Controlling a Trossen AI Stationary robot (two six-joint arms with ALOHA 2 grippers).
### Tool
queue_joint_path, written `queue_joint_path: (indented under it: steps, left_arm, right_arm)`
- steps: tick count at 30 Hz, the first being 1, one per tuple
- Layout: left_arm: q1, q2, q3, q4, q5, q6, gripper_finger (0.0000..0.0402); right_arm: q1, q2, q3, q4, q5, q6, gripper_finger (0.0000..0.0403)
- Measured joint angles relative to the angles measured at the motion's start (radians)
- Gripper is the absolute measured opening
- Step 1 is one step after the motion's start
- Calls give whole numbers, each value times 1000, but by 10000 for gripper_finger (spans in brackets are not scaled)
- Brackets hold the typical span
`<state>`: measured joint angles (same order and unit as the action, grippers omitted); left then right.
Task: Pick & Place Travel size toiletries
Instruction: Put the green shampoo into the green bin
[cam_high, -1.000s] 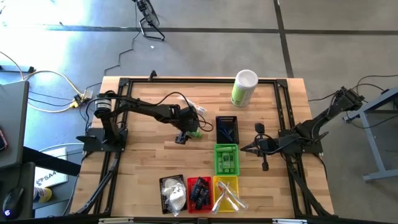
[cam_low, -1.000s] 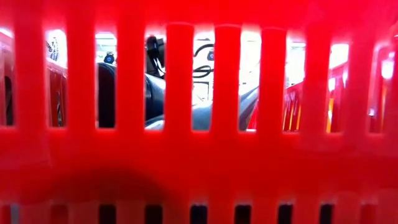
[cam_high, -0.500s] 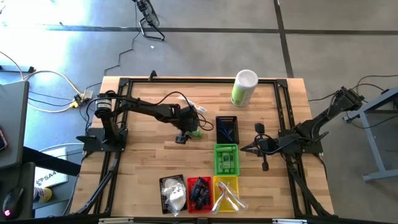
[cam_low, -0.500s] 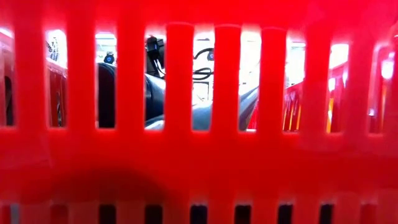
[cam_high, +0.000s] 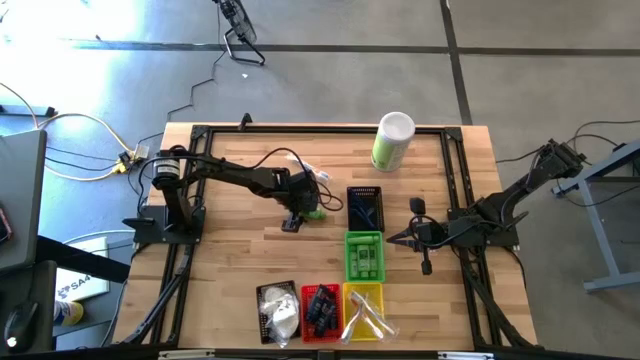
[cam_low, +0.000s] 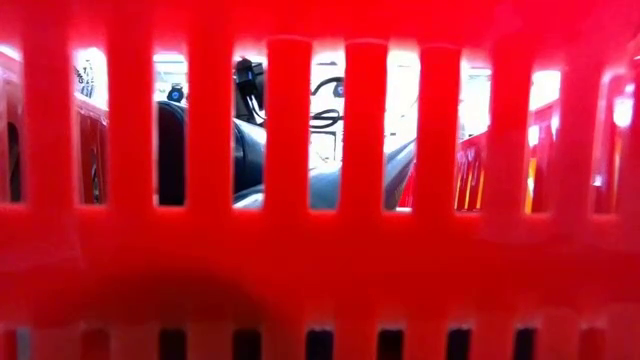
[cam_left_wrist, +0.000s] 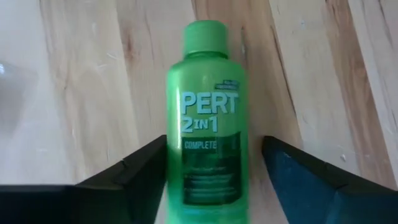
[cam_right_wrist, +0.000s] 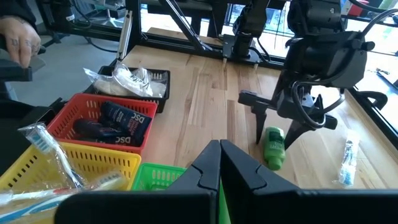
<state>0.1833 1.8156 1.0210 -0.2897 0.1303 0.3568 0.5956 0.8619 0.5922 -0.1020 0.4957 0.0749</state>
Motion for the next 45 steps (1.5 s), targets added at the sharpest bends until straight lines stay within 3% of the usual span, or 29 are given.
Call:
queue_joint_path:
  steps: [6, 15, 30, 45]
  left_arm:
    - [0, 0, 0, -2, 0, -18, 213]
    - [0, 0, -1, -1, -2, -26, 188]
    - [-1, -5, -1, 3, -14, -84, 184]
    - [0, -132, 158, -124, -100, -106, 184]
  right_arm:
    - [0, 0, 0, 0, 0, 0, 2]
    - [0, 0, 0, 0, 0, 0, 2]
    - [0, 0, 0, 0, 0, 0, 2]
    - [0, 0, 0, -15, -3, 0, 2]
